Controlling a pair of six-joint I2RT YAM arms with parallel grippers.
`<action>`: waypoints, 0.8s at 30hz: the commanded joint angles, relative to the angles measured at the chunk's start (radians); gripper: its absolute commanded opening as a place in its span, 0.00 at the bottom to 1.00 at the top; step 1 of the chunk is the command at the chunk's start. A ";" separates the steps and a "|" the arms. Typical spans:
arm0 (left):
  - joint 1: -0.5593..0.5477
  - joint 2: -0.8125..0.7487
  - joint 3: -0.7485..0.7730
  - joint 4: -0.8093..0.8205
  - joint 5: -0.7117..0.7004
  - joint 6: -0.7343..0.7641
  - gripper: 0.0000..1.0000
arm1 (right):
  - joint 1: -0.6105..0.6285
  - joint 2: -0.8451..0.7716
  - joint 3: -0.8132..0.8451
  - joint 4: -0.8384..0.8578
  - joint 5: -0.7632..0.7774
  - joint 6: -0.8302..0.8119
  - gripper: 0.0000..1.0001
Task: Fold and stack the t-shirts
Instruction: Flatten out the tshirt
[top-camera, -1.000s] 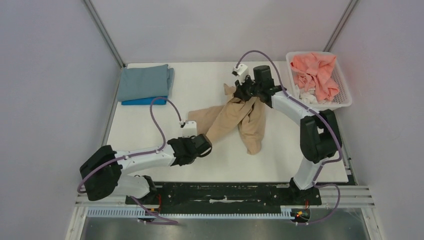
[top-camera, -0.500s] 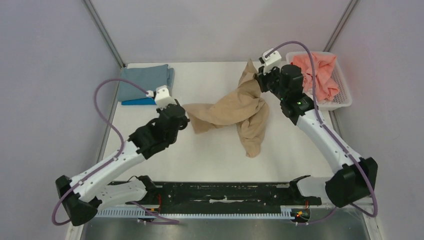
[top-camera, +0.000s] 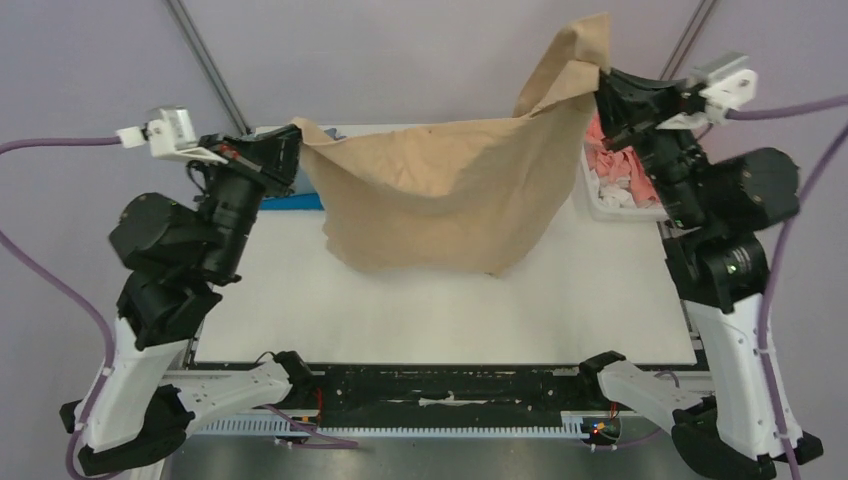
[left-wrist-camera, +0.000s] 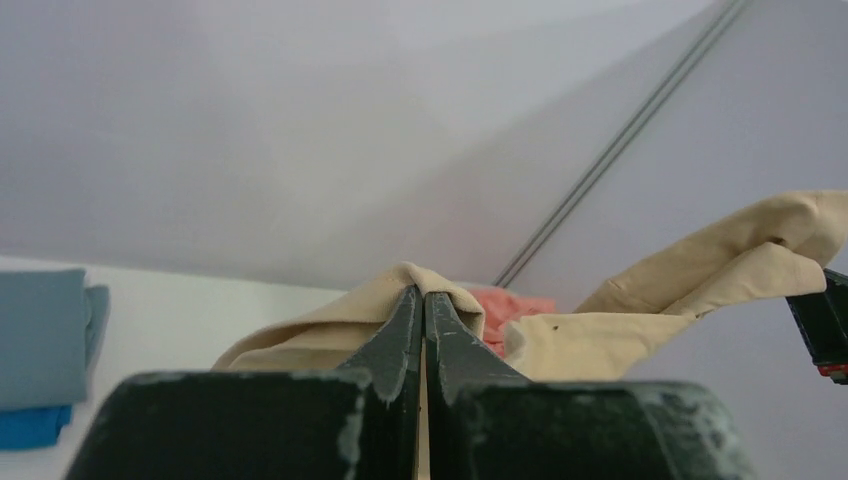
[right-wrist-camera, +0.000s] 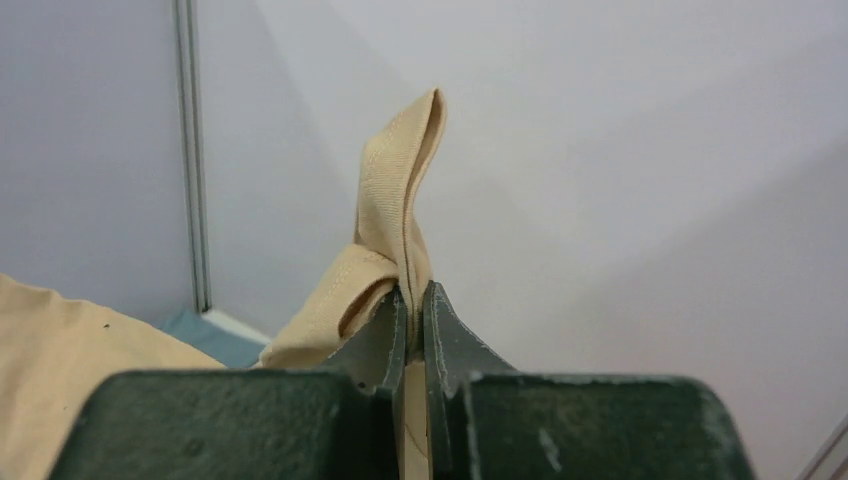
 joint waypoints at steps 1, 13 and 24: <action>0.002 -0.016 0.150 -0.014 0.138 0.109 0.02 | 0.000 -0.035 0.182 -0.034 -0.021 0.027 0.00; 0.002 0.004 0.360 -0.071 0.251 0.123 0.02 | 0.001 -0.074 0.320 -0.046 -0.055 0.090 0.00; 0.023 0.283 0.194 0.075 -0.437 0.299 0.02 | 0.000 0.198 0.274 -0.136 0.364 0.030 0.00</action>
